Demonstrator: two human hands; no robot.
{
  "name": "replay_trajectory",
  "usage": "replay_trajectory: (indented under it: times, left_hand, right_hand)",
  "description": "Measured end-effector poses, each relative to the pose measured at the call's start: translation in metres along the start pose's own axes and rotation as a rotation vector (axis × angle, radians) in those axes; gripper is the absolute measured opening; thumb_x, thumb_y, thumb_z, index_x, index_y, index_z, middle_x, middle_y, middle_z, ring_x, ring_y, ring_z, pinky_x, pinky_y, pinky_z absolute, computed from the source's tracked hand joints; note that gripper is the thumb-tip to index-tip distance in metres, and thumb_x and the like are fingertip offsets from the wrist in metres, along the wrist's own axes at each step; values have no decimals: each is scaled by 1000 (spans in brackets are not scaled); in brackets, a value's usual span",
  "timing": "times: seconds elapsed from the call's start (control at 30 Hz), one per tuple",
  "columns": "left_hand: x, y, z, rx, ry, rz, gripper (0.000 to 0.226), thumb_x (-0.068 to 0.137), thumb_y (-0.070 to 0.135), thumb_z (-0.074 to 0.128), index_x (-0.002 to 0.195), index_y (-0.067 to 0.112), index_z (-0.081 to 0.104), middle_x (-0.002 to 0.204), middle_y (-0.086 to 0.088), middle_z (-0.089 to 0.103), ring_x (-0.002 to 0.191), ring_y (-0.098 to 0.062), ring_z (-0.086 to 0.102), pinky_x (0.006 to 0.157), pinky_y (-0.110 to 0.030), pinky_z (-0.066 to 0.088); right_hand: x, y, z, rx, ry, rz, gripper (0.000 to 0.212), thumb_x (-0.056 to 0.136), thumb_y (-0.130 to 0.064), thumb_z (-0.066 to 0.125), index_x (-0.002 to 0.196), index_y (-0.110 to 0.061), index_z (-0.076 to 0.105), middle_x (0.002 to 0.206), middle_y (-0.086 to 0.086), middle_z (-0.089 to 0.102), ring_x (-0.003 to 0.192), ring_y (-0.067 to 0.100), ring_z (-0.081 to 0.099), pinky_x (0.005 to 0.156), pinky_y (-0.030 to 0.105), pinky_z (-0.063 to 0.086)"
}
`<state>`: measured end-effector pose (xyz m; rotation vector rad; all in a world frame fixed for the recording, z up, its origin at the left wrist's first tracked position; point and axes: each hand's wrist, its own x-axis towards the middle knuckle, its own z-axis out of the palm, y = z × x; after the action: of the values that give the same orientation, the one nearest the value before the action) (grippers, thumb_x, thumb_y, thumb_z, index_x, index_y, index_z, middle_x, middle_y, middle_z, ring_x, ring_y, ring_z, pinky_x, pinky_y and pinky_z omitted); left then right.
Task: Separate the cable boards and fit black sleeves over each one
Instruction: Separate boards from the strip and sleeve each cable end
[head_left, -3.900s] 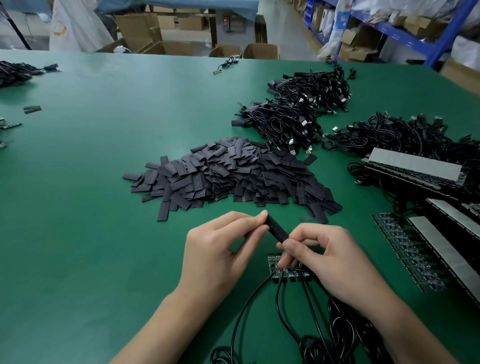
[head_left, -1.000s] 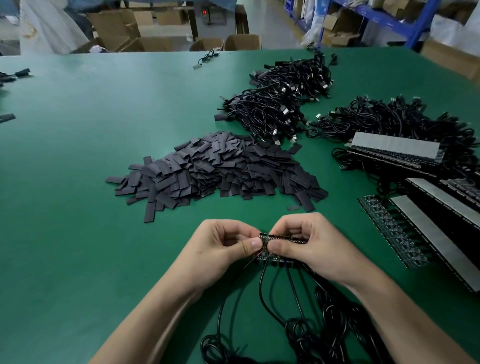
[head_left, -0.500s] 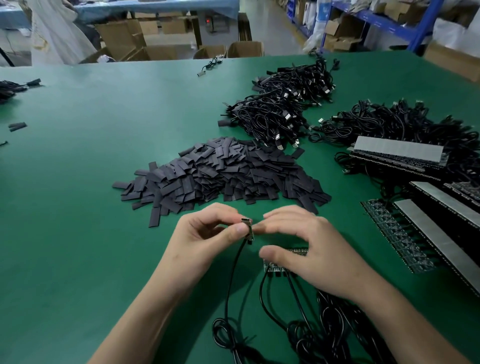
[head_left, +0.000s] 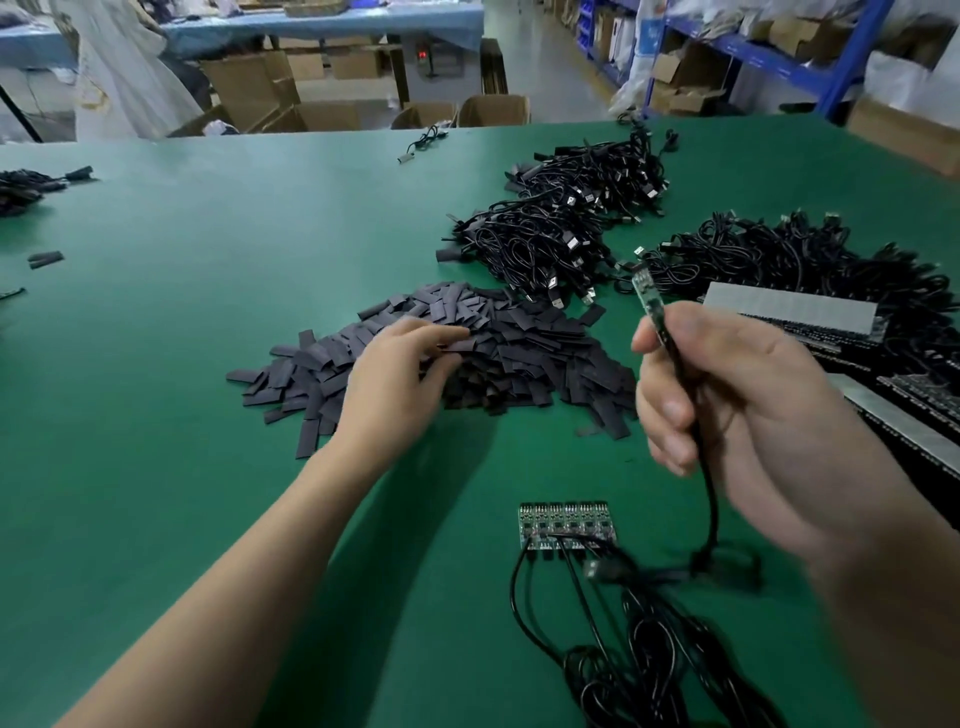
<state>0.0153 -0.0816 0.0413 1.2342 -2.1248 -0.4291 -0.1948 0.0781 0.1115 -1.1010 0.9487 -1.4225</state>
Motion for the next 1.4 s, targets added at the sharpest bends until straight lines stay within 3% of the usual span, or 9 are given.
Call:
replay_trajectory:
  times: [0.1, 0.27, 0.43, 0.57, 0.7, 0.93, 1.07, 1.2, 1.4]
  left_hand:
    - [29, -10, 6, 164, -32, 37, 27, 99, 29, 66, 124, 27, 73, 115, 2, 66, 98, -20, 63, 82, -34, 50]
    - [58, -24, 11, 349, -220, 122, 31, 91, 35, 75, 122, 29, 74, 97, 8, 53, 107, -25, 60, 85, -36, 48]
    - [66, -33, 11, 339, -235, 144, 18, 87, 39, 79, 104, 37, 78, 97, 10, 58, 96, -20, 62, 77, -33, 49]
    - [54, -28, 10, 126, -143, 117, 19, 84, 35, 82, 102, 31, 80, 106, 6, 67, 95, -17, 63, 86, -34, 52]
    - [10, -1, 3, -110, 1, 224, 21, 85, 31, 81, 105, 24, 81, 102, 13, 73, 94, -2, 68, 88, -14, 51]
    - [-74, 23, 5, -299, 17, 217, 19, 83, 30, 79, 98, 20, 82, 96, 15, 77, 90, 1, 71, 73, -17, 54]
    - [-90, 19, 8, -301, 36, 203, 17, 82, 27, 81, 96, 17, 83, 95, 12, 77, 88, -2, 71, 71, -24, 57]
    - [-90, 17, 8, -261, 63, 234, 20, 85, 31, 80, 100, 18, 82, 98, 13, 76, 89, -3, 71, 72, -30, 58]
    - [-90, 15, 9, -40, 105, 364, 16, 91, 33, 77, 102, 23, 82, 99, 12, 75, 87, -7, 71, 71, -32, 59]
  right_hand:
    - [3, 0, -7, -128, 30, 124, 26, 91, -45, 67, 81, -22, 75, 54, -4, 48, 38, 10, 38, 39, 18, 36]
    - [7, 27, -6, -494, 11, 263, 25, 97, -40, 63, 86, -23, 77, 52, -3, 52, 41, 8, 36, 40, 15, 31]
    - [6, 52, -2, -674, 60, 231, 26, 96, -48, 58, 87, -30, 75, 55, -5, 45, 50, 9, 35, 53, 25, 33]
    - [3, 62, -5, -788, 143, 150, 28, 98, -47, 56, 82, -29, 71, 54, -7, 39, 49, 8, 31, 52, 29, 27]
    - [-1, 67, -8, -773, 213, 70, 27, 100, -42, 56, 80, -28, 68, 52, -11, 37, 48, 7, 30, 48, 23, 24]
    - [-12, 72, -6, -777, 98, 18, 28, 100, -43, 57, 82, -25, 68, 51, -12, 42, 48, 5, 32, 48, 28, 28]
    - [-13, 72, -4, -788, 84, 23, 27, 100, -37, 61, 80, -23, 69, 50, -12, 43, 47, 4, 34, 48, 23, 26]
    - [-13, 72, 1, -802, 64, 42, 26, 95, -39, 60, 75, -25, 70, 56, -1, 53, 51, 4, 39, 51, 25, 31]
    - [-13, 73, 3, -839, 48, 95, 27, 94, -38, 61, 71, -26, 68, 56, 4, 53, 49, 6, 38, 51, 25, 31]
